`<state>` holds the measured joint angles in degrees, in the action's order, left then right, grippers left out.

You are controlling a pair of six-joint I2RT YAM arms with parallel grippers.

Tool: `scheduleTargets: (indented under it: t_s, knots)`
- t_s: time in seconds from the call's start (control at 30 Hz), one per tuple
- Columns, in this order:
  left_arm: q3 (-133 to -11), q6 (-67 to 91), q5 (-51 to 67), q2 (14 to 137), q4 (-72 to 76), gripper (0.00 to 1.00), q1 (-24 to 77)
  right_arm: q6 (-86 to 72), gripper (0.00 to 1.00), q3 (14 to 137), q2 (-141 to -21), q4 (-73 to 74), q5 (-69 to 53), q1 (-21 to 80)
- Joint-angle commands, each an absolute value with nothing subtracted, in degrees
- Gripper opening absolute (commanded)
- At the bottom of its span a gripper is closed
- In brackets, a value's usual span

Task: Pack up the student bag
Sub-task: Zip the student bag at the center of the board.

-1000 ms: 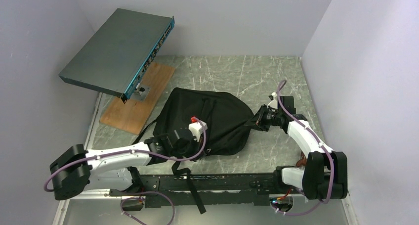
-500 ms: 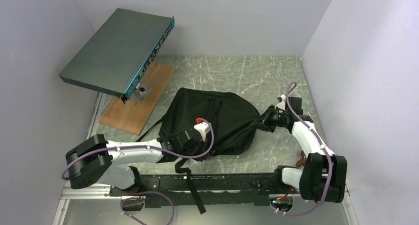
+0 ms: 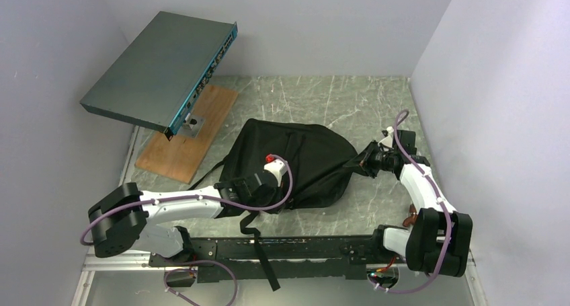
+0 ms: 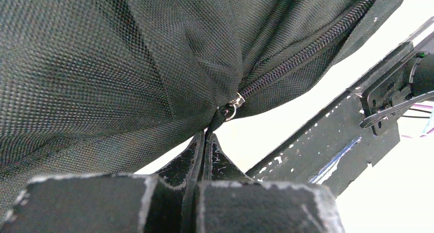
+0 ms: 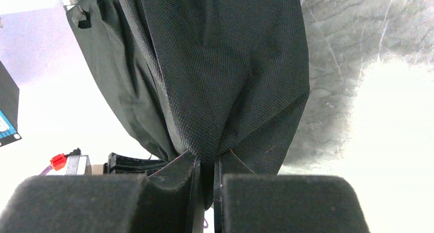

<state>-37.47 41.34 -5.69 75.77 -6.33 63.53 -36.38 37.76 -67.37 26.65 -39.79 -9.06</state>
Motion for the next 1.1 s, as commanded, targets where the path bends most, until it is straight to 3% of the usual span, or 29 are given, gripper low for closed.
scheduleTargets:
  t_s: [0.0, 0.17, 0.3, 0.4, 0.6, 0.9, 0.93, 1.0, 1.03, 1.07]
  knots:
    - [-35.0, 36.2, -3.8, 74.2, -18.1, 0.00, 62.9, -32.1, 0.02, 40.8, -66.4, 14.5, -34.1, -10.8]
    - [-36.9, 35.2, -1.1, 75.9, -16.7, 0.00, 62.7, -26.2, 0.24, 45.0, -67.7, 23.5, -28.6, -4.7]
    - [-37.1, 36.2, -0.5, 77.2, -14.7, 0.00, 62.7, -25.9, 0.57, 44.1, -66.9, 26.9, -25.7, -0.7]
    - [-38.1, 36.5, 0.9, 77.7, -14.2, 0.00, 62.7, -25.6, 0.74, 42.3, -65.1, 29.9, -20.5, 3.4]
    - [-40.7, 35.5, 9.6, 77.5, -11.2, 0.00, 62.7, -30.0, 0.78, 38.2, -59.1, 33.3, -17.6, 8.2]
    - [-44.8, 37.3, 15.3, 82.1, -9.3, 0.00, 65.0, -41.1, 0.65, 30.0, -53.5, 33.5, -15.6, 9.7]
    - [-45.0, 37.6, 15.2, 82.7, -9.6, 0.00, 65.1, -42.2, 0.55, 29.2, -53.1, 32.5, -15.7, 9.7]
    - [-45.2, 38.0, 13.7, 83.7, -11.4, 0.00, 65.0, -44.9, 0.15, 27.4, -52.2, 30.0, -16.7, 9.5]
    - [-45.1, 38.6, 12.1, 83.8, -12.6, 0.00, 65.0, -46.2, 0.00, 26.7, -51.8, 29.0, -17.1, 8.9]
    - [-44.5, 39.0, 10.0, 83.7, -13.6, 0.00, 64.9, -47.4, 0.00, 26.0, -50.6, 27.9, -17.2, 8.4]
